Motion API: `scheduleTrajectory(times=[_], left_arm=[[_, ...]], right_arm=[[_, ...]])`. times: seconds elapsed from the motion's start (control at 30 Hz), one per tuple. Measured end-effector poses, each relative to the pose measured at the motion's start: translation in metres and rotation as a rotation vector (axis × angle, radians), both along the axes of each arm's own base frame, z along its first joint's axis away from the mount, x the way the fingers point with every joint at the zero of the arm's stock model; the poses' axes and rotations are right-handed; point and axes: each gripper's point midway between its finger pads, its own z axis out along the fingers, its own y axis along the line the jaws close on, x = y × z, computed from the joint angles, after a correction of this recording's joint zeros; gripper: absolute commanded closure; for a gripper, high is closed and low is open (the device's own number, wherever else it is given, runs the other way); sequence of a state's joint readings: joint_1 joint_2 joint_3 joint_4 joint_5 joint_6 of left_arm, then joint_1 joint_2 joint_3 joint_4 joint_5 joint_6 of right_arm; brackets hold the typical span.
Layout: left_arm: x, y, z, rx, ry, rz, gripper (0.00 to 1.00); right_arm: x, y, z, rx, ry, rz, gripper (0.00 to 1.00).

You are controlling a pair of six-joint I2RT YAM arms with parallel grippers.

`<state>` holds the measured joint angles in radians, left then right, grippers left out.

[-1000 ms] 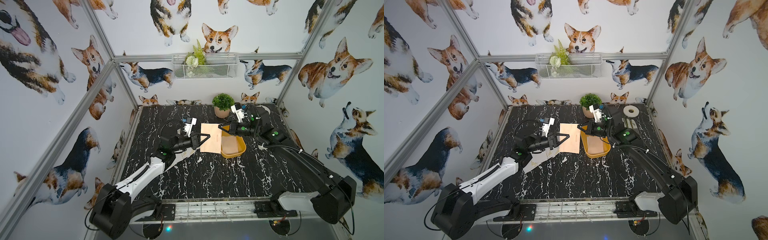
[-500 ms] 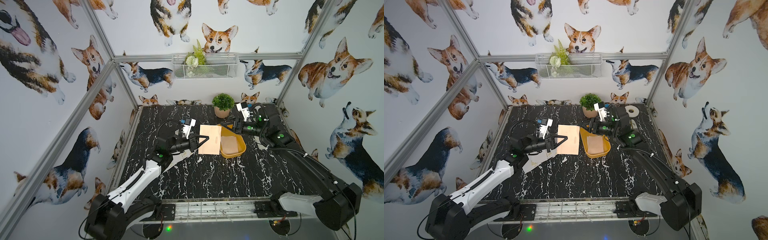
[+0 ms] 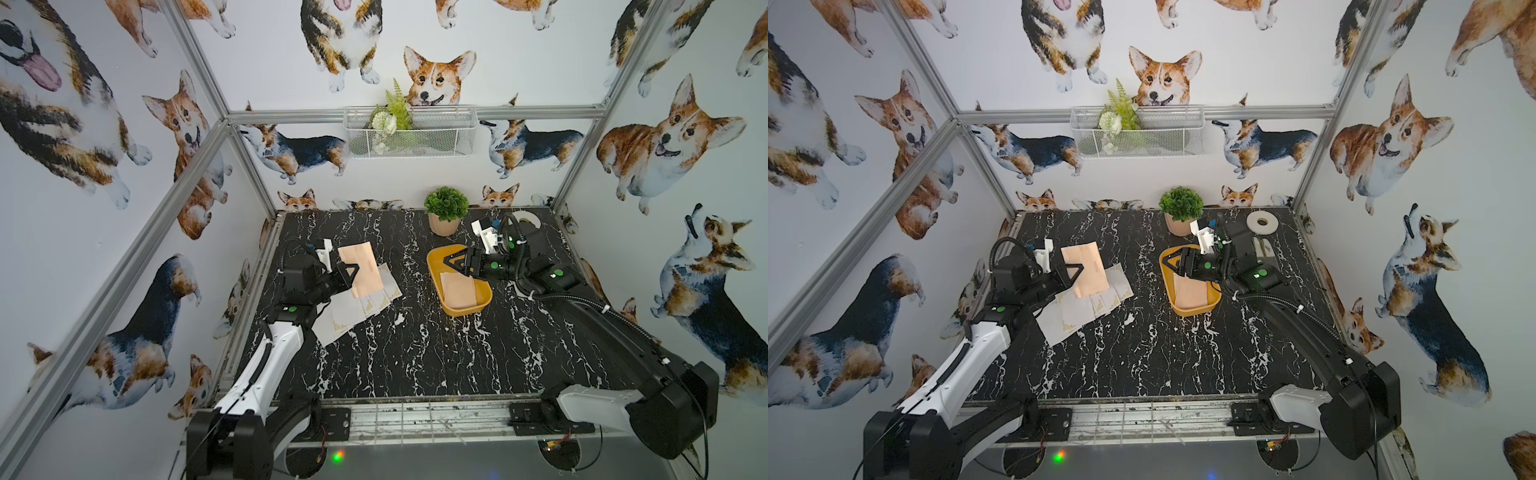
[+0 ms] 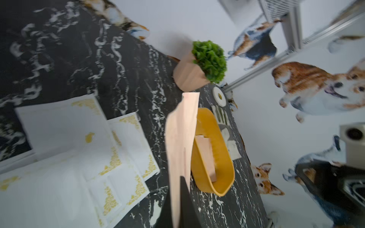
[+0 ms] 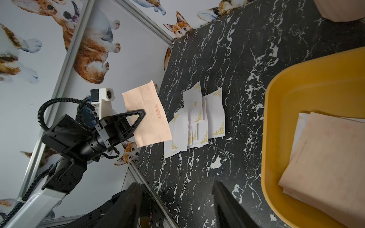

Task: Take out the stationery paper from the storage box
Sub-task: Place the stationery paper at the center of the board, then pick up the stationery paper from the storage box.

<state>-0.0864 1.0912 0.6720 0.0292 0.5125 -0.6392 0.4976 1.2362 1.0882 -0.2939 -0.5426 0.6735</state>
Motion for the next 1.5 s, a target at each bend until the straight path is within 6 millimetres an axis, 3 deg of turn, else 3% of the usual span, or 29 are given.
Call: scheduleTrajectory(times=[0.2,0.3,0.5,0.67,0.9,1.03,1.23,1.33,1.5], left_arm=[[0.004,0.017,-0.048,0.012,0.147,0.088,1.0],[0.003,0.026,-0.069,0.031,0.209,0.135,1.0],[0.002,0.036,-0.108,0.059,0.33,0.181,1.0],[0.001,0.04,-0.125,0.077,0.383,0.196,1.0],[0.002,0.041,-0.129,0.086,0.392,0.204,0.98],[0.001,0.043,-0.128,0.097,0.391,0.207,0.84],[0.001,0.047,-0.118,0.123,0.371,0.211,0.32],[0.0,0.051,-0.109,0.139,0.362,0.23,0.23],[-0.003,0.063,-0.093,0.197,0.336,0.275,0.22]], right_arm=[[0.018,-0.023,-0.054,-0.216,0.043,-0.112,0.38],[0.026,-0.038,-0.091,-0.363,0.083,-0.153,0.38],[0.029,-0.062,-0.148,-0.607,0.158,-0.183,0.39],[0.028,-0.072,-0.176,-0.761,0.183,-0.197,0.41],[0.037,-0.087,-0.21,-0.958,0.177,-0.216,0.46],[0.048,-0.091,-0.221,-1.027,0.162,-0.219,0.47],[0.07,-0.09,-0.23,-1.083,0.128,-0.212,0.52],[0.079,-0.092,-0.236,-1.102,0.123,-0.207,0.53],[0.087,-0.097,-0.243,-1.125,0.129,-0.202,0.59]])
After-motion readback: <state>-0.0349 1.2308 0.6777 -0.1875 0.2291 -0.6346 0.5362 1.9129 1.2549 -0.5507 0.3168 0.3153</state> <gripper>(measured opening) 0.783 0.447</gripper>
